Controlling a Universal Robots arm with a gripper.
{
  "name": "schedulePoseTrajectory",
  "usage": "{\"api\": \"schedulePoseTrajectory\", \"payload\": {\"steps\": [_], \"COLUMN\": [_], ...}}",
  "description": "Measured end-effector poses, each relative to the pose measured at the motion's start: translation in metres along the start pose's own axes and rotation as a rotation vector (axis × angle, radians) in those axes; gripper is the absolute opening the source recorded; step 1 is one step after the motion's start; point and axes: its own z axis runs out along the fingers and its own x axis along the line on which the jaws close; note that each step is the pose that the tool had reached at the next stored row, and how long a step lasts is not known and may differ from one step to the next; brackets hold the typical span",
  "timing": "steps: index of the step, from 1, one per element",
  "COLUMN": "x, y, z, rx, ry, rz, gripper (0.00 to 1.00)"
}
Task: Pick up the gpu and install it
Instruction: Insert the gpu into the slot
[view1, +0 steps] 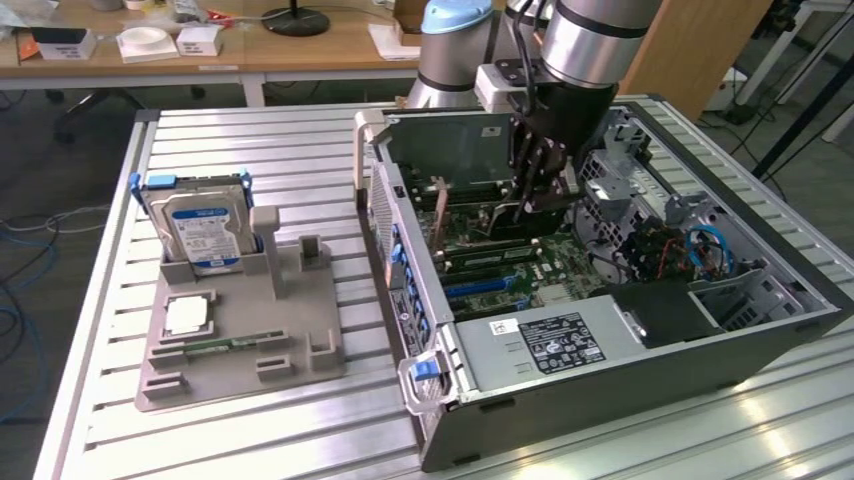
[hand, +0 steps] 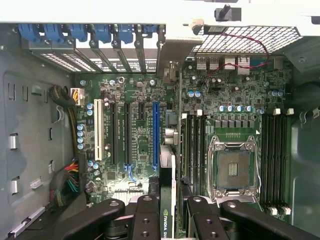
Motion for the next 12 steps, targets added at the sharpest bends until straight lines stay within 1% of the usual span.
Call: {"api": "schedulePoseTrajectory", "payload": {"steps": [4,10,12], "x": [0.0,0.0,0.002], "y": [0.0,0.0002,0.0003], "z": [0.0023,0.0117,0.013], "rx": [0.0,0.0001,-0.0001], "ry": [0.0,-0.0001,0.0003], "rz": [0.0,0.0,0.0], "gripper": [0.26,0.26,0.26]}}
